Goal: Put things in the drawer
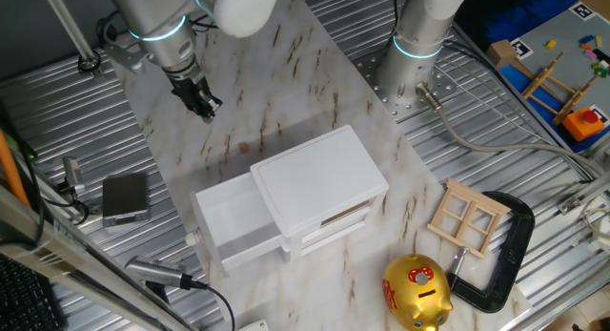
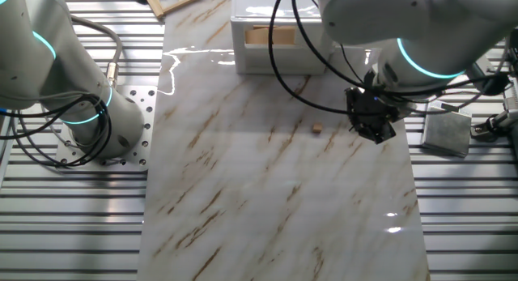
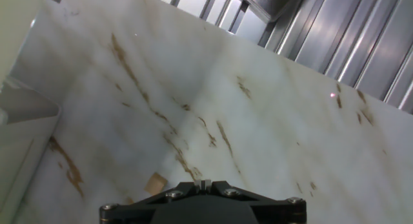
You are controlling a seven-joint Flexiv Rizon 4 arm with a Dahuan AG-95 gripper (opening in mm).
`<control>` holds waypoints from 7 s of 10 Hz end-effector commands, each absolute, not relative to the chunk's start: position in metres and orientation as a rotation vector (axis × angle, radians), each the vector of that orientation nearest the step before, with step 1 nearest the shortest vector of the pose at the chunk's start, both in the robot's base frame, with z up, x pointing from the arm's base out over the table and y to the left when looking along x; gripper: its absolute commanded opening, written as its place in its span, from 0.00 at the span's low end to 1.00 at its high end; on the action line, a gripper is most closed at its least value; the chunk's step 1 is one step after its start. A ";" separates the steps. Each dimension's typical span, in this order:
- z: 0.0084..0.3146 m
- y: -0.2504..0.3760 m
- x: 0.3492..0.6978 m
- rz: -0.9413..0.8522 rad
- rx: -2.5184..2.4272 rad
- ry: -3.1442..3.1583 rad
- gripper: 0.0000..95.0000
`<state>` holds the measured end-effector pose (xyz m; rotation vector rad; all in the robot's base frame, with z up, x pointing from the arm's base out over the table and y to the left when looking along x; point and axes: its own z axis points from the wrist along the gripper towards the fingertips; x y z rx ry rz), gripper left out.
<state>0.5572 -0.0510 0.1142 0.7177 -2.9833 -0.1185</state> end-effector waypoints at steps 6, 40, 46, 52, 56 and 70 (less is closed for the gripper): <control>0.097 -0.035 0.547 -0.121 0.743 -2.982 0.00; 0.052 -0.008 0.528 -0.186 0.942 -2.886 0.20; 0.052 -0.008 0.528 -0.138 0.963 -2.868 0.20; 0.052 -0.008 0.528 -0.144 0.941 -2.875 0.20; 0.052 -0.008 0.528 -0.140 0.952 -2.872 0.20; 0.044 -0.006 0.521 -0.165 1.005 -2.862 0.40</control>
